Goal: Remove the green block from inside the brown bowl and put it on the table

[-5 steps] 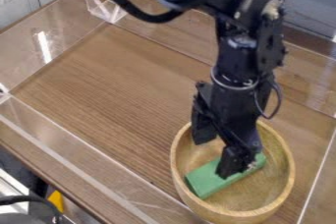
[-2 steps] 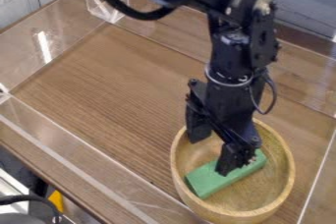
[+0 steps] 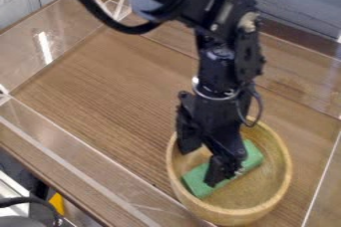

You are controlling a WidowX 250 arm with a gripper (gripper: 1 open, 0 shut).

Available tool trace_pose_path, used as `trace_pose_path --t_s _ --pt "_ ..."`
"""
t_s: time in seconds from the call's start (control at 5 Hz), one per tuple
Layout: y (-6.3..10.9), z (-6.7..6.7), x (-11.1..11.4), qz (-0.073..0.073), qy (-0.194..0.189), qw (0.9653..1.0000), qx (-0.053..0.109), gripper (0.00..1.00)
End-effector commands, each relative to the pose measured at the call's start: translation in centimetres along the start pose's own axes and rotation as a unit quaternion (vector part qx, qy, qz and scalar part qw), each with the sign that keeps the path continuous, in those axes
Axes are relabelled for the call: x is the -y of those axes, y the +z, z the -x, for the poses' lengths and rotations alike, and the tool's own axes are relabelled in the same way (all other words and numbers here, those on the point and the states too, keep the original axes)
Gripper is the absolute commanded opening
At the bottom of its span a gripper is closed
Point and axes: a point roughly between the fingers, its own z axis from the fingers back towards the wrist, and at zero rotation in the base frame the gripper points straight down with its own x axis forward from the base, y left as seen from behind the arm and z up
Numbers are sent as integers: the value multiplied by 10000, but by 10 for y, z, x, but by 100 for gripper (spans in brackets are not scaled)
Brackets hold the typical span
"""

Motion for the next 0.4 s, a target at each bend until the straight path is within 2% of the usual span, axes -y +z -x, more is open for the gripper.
trace_pose_path --t_s 0.0,0.2 --pt "9 -8 0 -75 -275 9994 215 100" --pt "13 -11 2 -89 -522 9984 210 0"
